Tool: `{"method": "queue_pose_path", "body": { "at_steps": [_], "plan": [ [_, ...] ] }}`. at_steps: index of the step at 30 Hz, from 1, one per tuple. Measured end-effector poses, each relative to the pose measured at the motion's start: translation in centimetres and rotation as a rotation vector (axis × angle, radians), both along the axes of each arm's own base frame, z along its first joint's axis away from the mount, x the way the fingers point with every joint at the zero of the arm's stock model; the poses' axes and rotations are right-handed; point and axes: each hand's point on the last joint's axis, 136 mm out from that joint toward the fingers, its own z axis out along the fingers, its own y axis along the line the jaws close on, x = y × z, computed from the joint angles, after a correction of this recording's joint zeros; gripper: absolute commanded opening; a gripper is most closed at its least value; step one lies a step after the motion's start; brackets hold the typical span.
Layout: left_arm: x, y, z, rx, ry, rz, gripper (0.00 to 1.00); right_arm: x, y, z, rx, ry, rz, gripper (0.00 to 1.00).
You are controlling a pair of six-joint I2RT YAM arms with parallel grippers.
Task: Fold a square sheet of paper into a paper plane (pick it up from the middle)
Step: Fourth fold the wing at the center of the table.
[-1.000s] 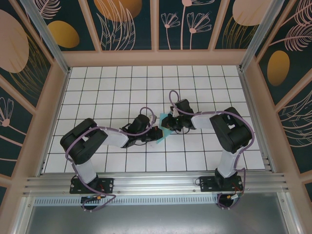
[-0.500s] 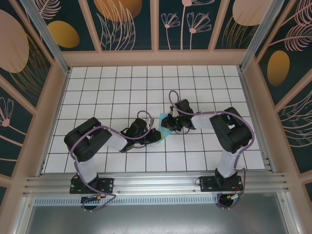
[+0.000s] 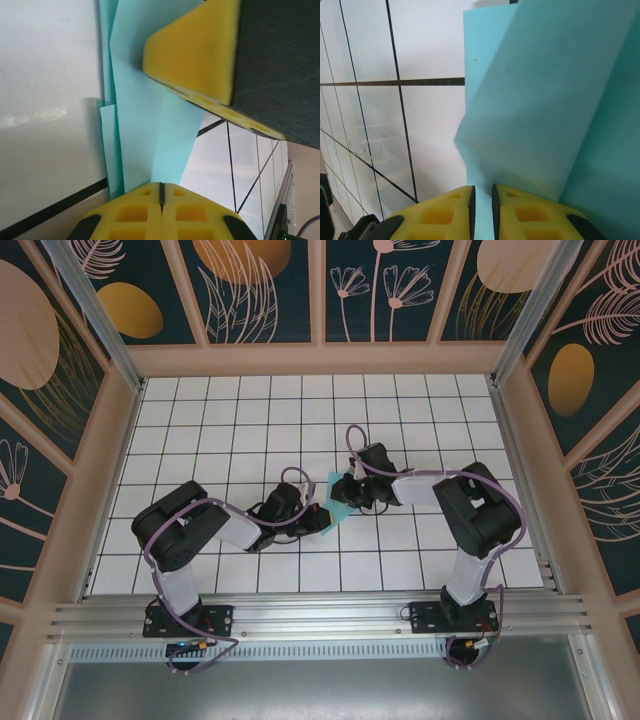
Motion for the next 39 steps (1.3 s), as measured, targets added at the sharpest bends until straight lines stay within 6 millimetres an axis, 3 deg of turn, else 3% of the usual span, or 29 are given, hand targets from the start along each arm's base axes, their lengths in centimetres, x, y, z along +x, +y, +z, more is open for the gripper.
{"method": "queue_pose_path", "body": {
  "at_steps": [7, 17, 24, 32, 39],
  "plan": [
    [0.0, 0.0, 0.0, 0.000, 0.000, 0.000, 0.00, 0.2, -1.6, 2.5, 0.028, -0.055, -0.039, 0.23],
    [0.0, -0.1, 0.0, -0.001, 0.001, -0.003, 0.00, -0.3, -1.1, 2.4, 0.072, -0.048, -0.014, 0.22],
    [0.1, -0.2, -0.1, 0.000, 0.012, -0.008, 0.00, -1.0, -0.4, -0.5, 0.062, 0.022, 0.017, 0.20],
    [0.1, -0.2, -0.2, 0.013, 0.022, -0.016, 0.00, 0.2, -0.3, -0.8, 0.031, 0.033, 0.003, 0.20],
    [0.1, -0.2, -0.2, 0.016, 0.014, -0.023, 0.00, 3.0, -1.2, -0.5, -0.017, 0.013, -0.033, 0.20]
  ]
}}
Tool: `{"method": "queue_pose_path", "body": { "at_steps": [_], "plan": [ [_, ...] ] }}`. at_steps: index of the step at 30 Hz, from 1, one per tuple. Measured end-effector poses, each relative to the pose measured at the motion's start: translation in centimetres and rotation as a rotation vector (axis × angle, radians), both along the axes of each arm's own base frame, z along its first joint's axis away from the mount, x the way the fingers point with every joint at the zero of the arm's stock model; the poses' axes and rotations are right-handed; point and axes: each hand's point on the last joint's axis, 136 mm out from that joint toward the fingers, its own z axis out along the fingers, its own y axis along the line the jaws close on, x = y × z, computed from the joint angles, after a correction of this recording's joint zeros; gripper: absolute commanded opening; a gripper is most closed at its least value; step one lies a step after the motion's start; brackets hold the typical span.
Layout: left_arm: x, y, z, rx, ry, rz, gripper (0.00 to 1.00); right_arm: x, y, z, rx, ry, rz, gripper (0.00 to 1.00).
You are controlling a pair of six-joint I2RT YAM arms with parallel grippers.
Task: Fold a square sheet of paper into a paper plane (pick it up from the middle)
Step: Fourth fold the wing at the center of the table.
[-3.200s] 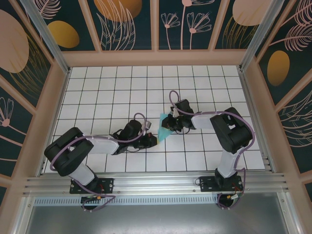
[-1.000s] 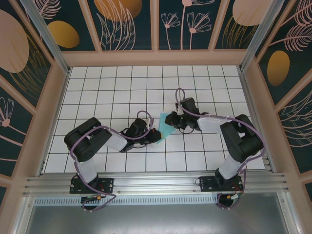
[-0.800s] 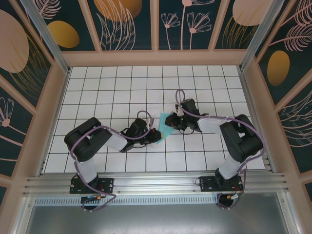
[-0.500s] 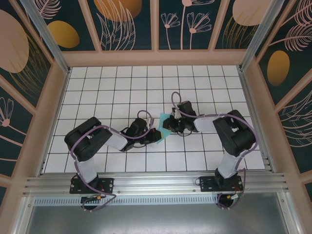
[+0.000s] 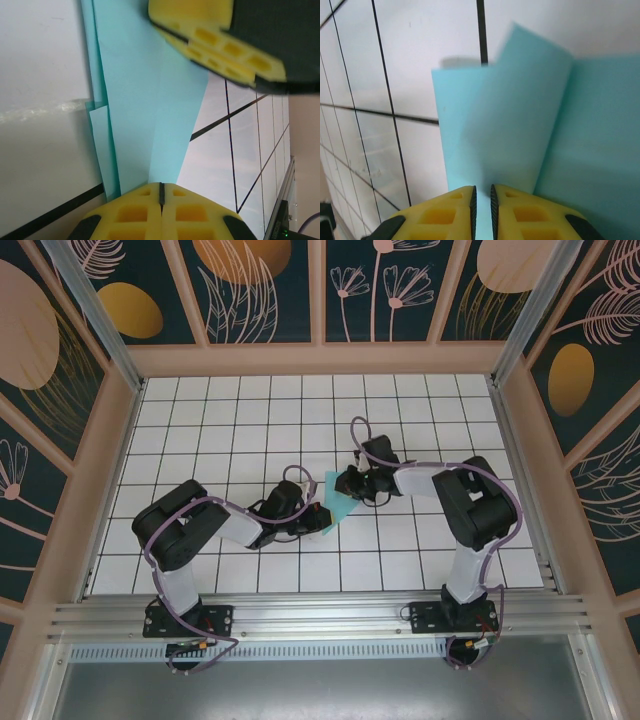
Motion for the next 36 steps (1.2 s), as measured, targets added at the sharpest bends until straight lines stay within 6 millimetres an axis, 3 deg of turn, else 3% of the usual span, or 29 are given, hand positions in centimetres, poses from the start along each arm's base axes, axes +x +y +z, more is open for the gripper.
{"method": "queue_pose_path", "body": {
  "at_steps": [4, 14, 24, 28, 32, 36],
  "plan": [
    [0.0, 0.0, 0.0, 0.001, -0.002, -0.002, 0.00, 1.7, -0.5, -0.3, -0.012, -0.006, -0.017, 0.20],
    [0.0, 0.0, 0.0, 0.002, -0.005, -0.004, 0.00, 2.7, -0.9, -0.2, 0.033, 0.037, -0.020, 0.21],
    [0.0, 0.0, 0.0, 0.002, -0.008, -0.007, 0.00, 6.7, -2.9, 0.0, 0.037, 0.002, -0.091, 0.20],
    [0.0, 0.2, 0.2, 0.006, -0.015, 0.000, 0.00, 6.8, -2.8, -0.1, 0.033, -0.008, -0.092, 0.20],
    [-1.0, 1.7, 0.6, 0.052, -0.002, 0.018, 0.00, 6.4, -2.5, 0.0, 0.041, -0.037, -0.087, 0.20],
    [-0.6, 2.2, 3.5, 0.055, -0.055, 0.036, 0.00, 4.8, -1.9, 0.0, 0.041, -0.042, -0.068, 0.20]
  ]
}}
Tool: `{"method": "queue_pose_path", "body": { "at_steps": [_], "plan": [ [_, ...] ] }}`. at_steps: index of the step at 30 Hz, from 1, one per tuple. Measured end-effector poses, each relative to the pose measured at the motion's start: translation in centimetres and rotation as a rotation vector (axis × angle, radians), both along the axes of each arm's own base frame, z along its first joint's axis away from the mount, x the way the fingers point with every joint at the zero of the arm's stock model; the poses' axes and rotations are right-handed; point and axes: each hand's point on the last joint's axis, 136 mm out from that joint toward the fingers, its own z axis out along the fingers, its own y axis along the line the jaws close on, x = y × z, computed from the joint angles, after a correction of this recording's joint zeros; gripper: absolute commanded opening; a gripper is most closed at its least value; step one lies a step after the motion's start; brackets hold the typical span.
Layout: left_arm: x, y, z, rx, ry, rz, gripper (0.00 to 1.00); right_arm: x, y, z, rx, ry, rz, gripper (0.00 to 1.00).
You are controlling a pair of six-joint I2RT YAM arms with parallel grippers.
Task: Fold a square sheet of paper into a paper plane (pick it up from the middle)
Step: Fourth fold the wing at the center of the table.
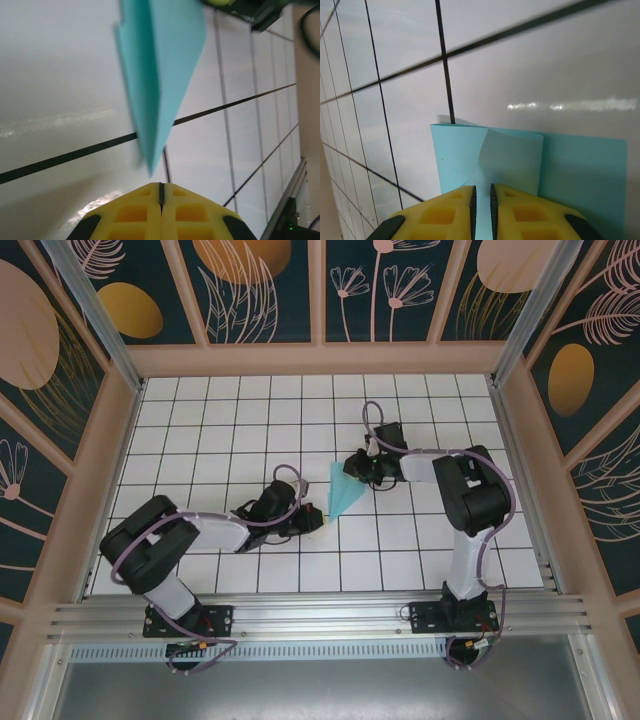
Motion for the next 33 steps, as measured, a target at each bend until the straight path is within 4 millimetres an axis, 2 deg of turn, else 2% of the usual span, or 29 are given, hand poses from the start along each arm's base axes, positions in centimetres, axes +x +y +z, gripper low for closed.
{"method": "queue_pose_path", "body": {
  "at_steps": [3, 6, 9, 11, 14, 19, 26, 33],
  "plan": [
    [1.2, -0.7, 3.0, -0.029, -0.066, 0.006, 0.00, -1.3, 0.4, 0.0, 0.001, 0.004, 0.012, 0.20],
    [2.8, -2.3, 5.6, -0.064, -0.117, -0.002, 0.00, -2.9, 0.6, -0.1, 0.000, 0.013, 0.012, 0.20],
    [3.9, -3.8, 6.3, -0.084, -0.128, -0.016, 0.00, -4.4, 0.8, -0.1, 0.001, 0.031, 0.011, 0.20],
    [4.0, -4.3, 5.3, -0.082, -0.108, -0.029, 0.00, -5.3, 0.9, -0.1, -0.001, 0.039, 0.010, 0.20],
    [3.5, -4.5, 2.4, -0.052, -0.043, -0.045, 0.00, -6.3, 1.1, -0.1, -0.004, 0.050, 0.007, 0.20],
    [2.7, -4.4, -0.7, -0.017, 0.040, -0.061, 0.00, -6.6, 1.1, -0.2, 0.003, 0.056, -0.001, 0.20],
    [1.9, -4.0, -3.1, 0.026, 0.106, -0.071, 0.00, -6.6, 1.1, -0.1, 0.008, 0.060, -0.010, 0.21],
    [1.7, -3.7, -3.5, 0.038, 0.096, -0.080, 0.00, -6.6, 1.2, -0.1, 0.007, 0.059, -0.006, 0.21]
  ]
}}
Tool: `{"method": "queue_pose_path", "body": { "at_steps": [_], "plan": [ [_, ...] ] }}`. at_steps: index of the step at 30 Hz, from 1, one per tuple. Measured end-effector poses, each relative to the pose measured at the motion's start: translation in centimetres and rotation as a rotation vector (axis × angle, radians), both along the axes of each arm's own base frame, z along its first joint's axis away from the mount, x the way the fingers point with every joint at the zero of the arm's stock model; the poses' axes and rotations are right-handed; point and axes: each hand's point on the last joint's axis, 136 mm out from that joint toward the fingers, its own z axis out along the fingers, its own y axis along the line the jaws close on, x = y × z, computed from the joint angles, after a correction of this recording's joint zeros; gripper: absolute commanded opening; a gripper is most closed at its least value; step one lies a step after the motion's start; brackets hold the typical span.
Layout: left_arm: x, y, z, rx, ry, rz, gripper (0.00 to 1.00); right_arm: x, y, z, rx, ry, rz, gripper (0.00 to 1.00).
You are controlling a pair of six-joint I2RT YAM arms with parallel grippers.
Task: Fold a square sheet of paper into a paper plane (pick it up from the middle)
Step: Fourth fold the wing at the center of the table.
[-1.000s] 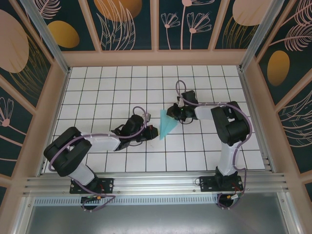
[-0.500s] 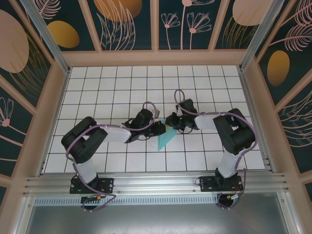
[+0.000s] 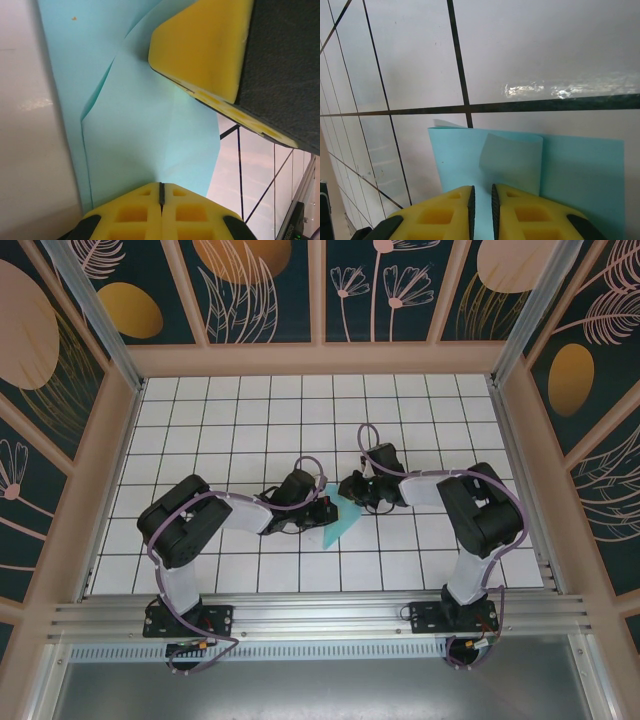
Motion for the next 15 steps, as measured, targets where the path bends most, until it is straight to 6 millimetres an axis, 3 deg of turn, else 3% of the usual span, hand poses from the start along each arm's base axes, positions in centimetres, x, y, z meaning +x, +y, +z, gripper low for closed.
{"method": "queue_pose_path", "body": {
  "at_steps": [5, 10, 15],
  "plan": [
    [0.0, 0.0, -0.1, 0.010, -0.026, -0.024, 0.00, 0.8, -0.1, 0.6, -0.013, -0.019, 0.007, 0.21],
    [-0.2, 0.2, -0.2, 0.015, -0.056, -0.046, 0.00, 3.4, -1.2, 1.3, -0.016, -0.057, -0.022, 0.21],
    [-0.2, 0.1, -0.2, 0.011, -0.072, -0.054, 0.00, 4.9, -2.1, 0.2, -0.037, -0.053, -0.039, 0.21]
  ]
}}
